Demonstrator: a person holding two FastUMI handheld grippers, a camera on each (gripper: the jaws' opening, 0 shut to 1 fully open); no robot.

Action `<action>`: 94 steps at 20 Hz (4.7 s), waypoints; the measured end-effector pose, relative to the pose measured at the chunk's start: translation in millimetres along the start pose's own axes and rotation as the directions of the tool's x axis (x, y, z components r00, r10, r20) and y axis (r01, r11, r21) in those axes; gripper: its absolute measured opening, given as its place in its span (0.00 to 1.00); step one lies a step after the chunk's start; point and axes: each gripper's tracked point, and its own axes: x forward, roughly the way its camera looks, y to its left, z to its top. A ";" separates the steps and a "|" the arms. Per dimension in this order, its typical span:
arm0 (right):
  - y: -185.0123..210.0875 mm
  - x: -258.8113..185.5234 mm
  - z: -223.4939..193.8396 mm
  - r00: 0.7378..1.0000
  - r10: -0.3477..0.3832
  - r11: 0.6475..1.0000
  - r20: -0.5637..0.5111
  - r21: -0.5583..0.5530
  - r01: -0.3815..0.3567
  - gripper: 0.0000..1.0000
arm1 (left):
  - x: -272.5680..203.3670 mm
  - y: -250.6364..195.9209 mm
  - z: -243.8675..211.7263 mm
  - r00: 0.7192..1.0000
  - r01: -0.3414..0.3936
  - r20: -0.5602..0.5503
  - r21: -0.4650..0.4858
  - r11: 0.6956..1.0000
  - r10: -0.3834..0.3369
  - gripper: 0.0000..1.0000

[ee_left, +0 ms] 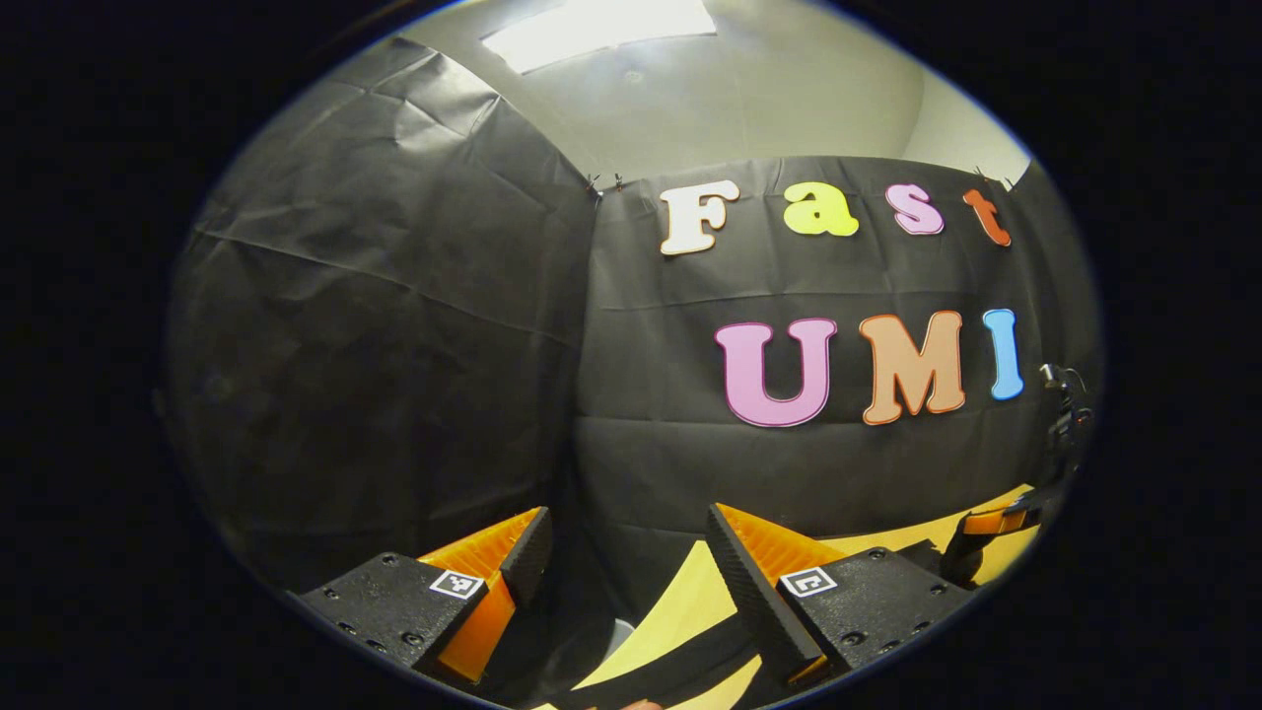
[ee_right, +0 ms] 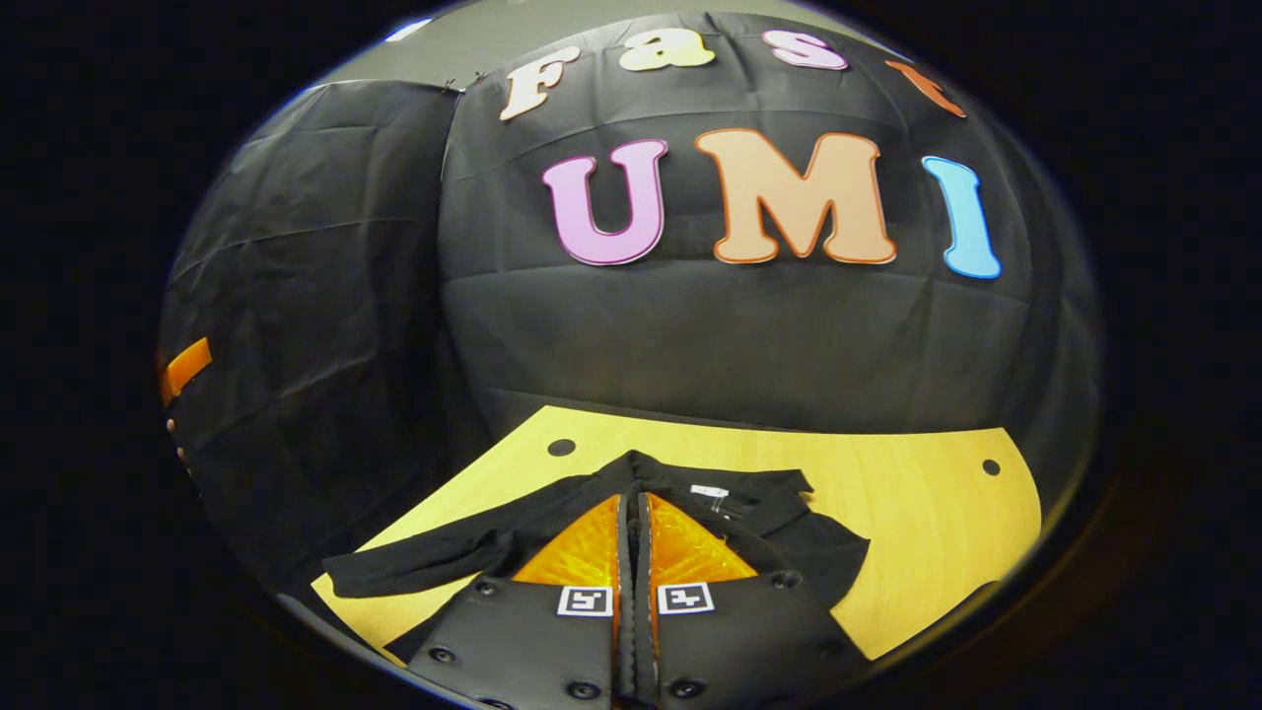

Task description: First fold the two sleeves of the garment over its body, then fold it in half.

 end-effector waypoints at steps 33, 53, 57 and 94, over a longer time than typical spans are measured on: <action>88.4 76.9 -0.2 1.000 0.026 0.980 0.005 -0.199 -0.025 0.98 | 0.9 82.6 -101.2 0.985 -0.074 -0.160 -0.098 0.992 0.058 0.94; 6.1 -29.0 -25.2 0.988 -0.154 0.976 0.030 -0.153 0.156 0.97 | -57.0 25.1 -359.3 0.763 0.042 -0.641 -0.071 0.997 -0.078 0.96; 10.1 -35.6 -20.4 0.987 -0.153 0.971 0.057 -0.178 0.161 0.97 | -74.7 18.2 -385.4 0.716 0.084 -0.694 -0.025 0.996 -0.078 0.86; -152.6 -145.9 -73.0 0.933 -0.351 0.936 0.075 0.054 0.348 0.99 | 59.5 -298.0 -142.9 0.733 0.576 -0.354 -0.133 0.807 -0.581 0.00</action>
